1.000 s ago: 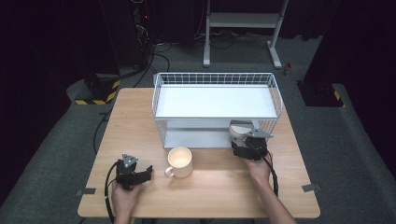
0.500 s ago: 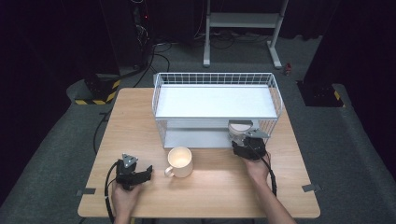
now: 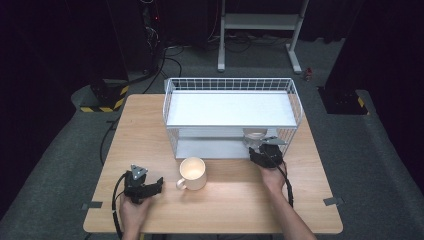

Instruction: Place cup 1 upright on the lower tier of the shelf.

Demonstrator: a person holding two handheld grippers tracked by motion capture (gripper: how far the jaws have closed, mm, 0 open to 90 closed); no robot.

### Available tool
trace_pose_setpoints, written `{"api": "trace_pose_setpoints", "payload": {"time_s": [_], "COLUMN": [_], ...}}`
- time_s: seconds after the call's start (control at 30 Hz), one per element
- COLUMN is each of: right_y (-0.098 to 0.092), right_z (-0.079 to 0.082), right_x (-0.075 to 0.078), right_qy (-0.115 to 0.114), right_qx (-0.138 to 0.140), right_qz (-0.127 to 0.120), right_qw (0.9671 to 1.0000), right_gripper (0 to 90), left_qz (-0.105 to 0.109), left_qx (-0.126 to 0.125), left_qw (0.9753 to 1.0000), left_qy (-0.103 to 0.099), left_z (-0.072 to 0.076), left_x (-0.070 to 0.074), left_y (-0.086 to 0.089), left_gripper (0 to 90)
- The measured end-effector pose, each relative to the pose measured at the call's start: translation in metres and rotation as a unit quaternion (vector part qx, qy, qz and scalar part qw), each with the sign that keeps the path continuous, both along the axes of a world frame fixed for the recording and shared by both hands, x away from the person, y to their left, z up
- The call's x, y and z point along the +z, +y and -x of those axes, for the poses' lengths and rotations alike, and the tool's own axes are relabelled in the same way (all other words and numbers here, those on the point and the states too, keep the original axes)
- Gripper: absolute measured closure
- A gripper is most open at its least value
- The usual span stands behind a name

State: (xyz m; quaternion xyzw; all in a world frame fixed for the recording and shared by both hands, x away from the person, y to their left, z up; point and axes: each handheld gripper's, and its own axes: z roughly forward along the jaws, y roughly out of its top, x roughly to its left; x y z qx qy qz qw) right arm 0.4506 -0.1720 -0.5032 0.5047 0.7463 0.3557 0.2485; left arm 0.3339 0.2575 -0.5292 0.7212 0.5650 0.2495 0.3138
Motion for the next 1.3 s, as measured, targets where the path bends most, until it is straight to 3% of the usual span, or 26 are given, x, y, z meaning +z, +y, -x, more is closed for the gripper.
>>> {"api": "trace_pose_setpoints", "payload": {"time_s": [0.3,0.37,0.67,1.03,1.3], "right_y": [0.006,0.007,0.009,0.012,0.010], "right_z": [-0.009,-0.011,-0.016,-0.025,-0.030], "right_x": [0.003,0.002,-0.002,0.000,-0.004], "right_qy": [0.000,-0.010,-0.004,-0.006,-0.006], "right_qx": [-0.017,-0.016,-0.034,-0.034,-0.035], "right_qz": [-0.006,-0.006,-0.020,-0.014,-0.035], "right_qw": [0.9998,0.9998,0.9992,0.9993,0.9987], "right_gripper": [50.9,52.6,55.8,62.6,67.5], "left_qz": [-0.001,-0.001,-0.001,-0.001,-0.001], "left_qx": [0.000,0.000,0.000,0.000,0.000], "left_qw": [1.0000,1.0000,1.0000,1.0000,1.0000], "left_qy": [-0.001,-0.001,-0.001,-0.001,-0.001], "left_z": [0.000,0.000,0.000,0.000,0.000], "left_x": [0.000,0.000,0.000,0.000,0.000], "left_y": [0.000,0.000,0.000,0.000,0.000], "left_gripper": [17.2,17.2,17.3,17.3,17.3]}}
